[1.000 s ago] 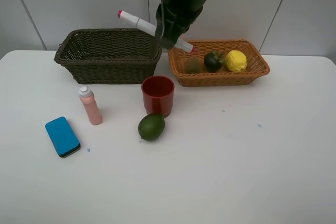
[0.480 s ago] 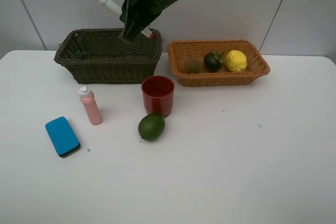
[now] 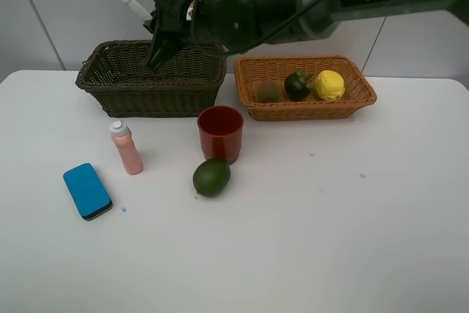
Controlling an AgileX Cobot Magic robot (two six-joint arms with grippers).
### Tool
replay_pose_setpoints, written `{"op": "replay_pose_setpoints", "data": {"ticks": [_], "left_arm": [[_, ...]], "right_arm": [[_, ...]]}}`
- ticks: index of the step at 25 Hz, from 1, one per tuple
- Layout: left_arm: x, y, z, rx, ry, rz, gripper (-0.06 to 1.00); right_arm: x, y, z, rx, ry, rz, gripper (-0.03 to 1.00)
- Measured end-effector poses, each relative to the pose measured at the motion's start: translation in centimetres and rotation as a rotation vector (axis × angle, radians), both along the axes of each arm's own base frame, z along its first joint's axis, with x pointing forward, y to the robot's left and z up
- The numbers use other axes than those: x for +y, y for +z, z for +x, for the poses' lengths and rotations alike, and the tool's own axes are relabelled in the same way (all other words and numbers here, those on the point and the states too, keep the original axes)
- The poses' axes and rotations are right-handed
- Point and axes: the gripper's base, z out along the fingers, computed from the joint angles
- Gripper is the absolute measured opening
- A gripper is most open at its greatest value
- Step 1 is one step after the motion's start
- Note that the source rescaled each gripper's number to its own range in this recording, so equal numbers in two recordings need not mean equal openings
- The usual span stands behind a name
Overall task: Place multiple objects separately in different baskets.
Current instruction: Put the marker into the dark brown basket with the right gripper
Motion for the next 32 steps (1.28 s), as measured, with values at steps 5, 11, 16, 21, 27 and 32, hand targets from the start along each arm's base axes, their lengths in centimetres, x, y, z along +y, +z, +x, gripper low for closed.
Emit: {"op": "replay_pose_setpoints", "data": {"ticks": [5, 11, 16, 21, 27, 32], "left_arm": [[0.0, 0.0, 0.0, 0.000, 0.000, 0.000, 1.00], [0.0, 0.0, 0.0, 0.000, 0.000, 0.000, 1.00], [0.0, 0.0, 0.0, 0.000, 0.000, 0.000, 1.00], [0.0, 0.0, 0.0, 0.000, 0.000, 0.000, 1.00], [0.0, 0.0, 0.0, 0.000, 0.000, 0.000, 1.00], [0.0, 0.0, 0.0, 0.000, 0.000, 0.000, 1.00]], "right_arm": [[0.5, -1.9, 2.7, 0.062, -0.056, 0.033, 0.00], [0.0, -3.1, 5.5, 0.203, -0.117, 0.025, 0.00], [-1.2, -3.8, 7.0, 0.327, -0.163, 0.036, 0.00], [-2.1, -5.4, 7.5, 0.440, -0.193, 0.041, 0.00], [-2.3, -6.1, 7.5, 0.493, -0.200, 0.042, 0.00], [-2.3, -6.1, 7.5, 0.495, -0.200, 0.044, 0.00]]}}
